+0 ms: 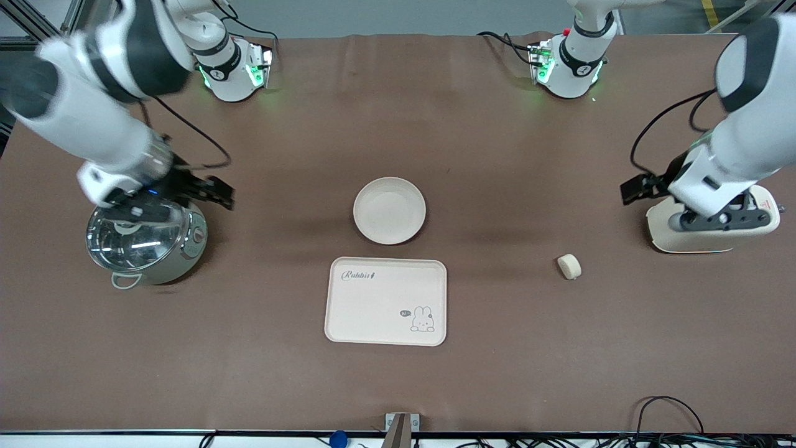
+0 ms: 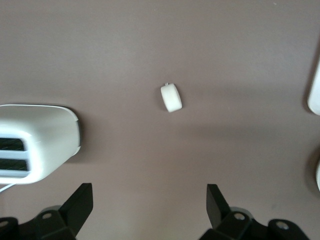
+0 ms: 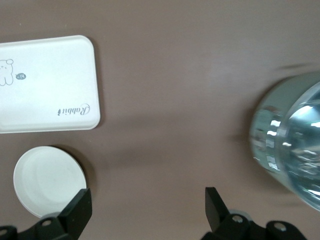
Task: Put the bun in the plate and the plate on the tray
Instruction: 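Reach the right gripper to the plate while the left gripper reaches the bun, then grasp the plate rim with the right gripper while the left gripper grasps the bun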
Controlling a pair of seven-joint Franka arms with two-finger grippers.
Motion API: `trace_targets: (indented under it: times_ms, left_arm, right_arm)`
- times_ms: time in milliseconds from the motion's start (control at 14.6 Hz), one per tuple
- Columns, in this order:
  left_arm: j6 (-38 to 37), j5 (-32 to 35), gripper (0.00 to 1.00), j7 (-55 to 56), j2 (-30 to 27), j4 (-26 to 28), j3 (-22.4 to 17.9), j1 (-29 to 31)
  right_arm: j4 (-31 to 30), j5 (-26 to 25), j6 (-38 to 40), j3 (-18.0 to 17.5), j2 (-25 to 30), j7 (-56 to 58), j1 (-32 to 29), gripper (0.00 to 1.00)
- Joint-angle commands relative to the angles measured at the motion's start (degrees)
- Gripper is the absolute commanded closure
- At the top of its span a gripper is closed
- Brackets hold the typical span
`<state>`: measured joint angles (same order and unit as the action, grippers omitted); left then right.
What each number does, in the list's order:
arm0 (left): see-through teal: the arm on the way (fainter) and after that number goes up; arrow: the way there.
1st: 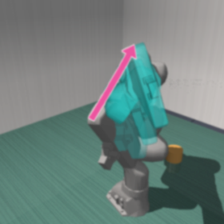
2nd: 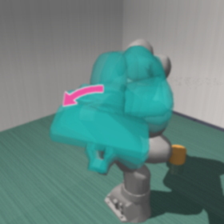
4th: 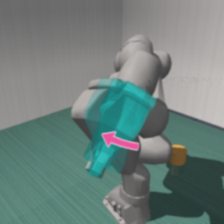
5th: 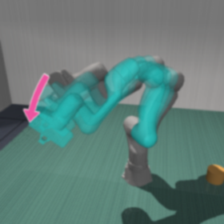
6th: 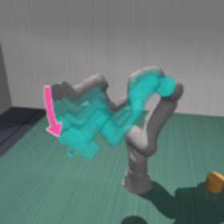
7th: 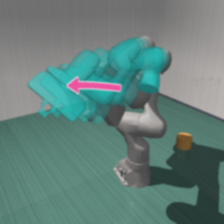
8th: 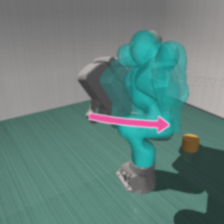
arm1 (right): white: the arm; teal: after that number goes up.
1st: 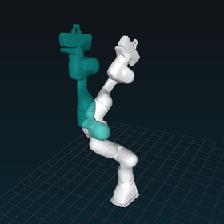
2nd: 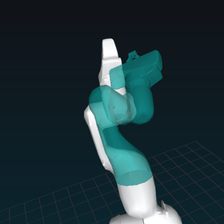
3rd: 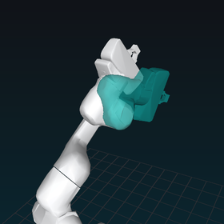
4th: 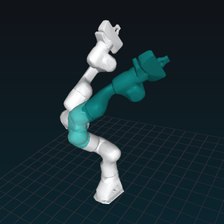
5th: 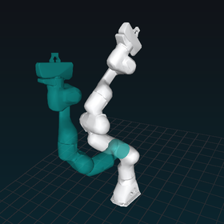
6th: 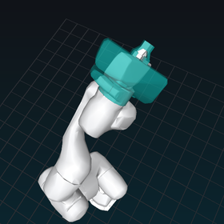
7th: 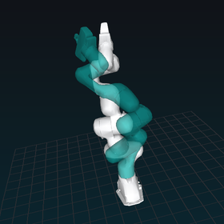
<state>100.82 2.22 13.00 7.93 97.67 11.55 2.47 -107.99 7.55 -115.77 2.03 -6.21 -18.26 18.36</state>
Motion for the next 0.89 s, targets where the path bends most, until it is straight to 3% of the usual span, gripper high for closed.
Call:
trace_targets:
  times_ms: [0, 342, 547, 821]
  left_arm:
    - [9.9, -1.1, 0.00, 5.7, -0.5, 9.2, 1.4, 0.1]
    - [26.9, -0.5, 0.00, 10.7, 7.8, 15.8, 1.6, 0.2]
    - [36.8, -0.3, 0.00, 12.8, 13.5, 17.6, 1.6, 0.3]
    - [43.7, 2.4, 0.03, 13.2, 20.1, 17.0, 1.3, 0.4]
  right_arm:
    - [-1.0, 2.5, -8.7, 0.7, -7.0, -3.2, 5.4, 0.00]
    - [-10.5, 8.9, -31.9, 0.6, -13.4, -7.1, 14.8, 0.00]
    - [-12.9, 8.9, -34.2, 0.7, -14.6, -7.1, 17.8, 0.00]
    - [-15.7, 9.0, -36.7, 0.6, -14.6, -7.1, 20.0, 0.00]
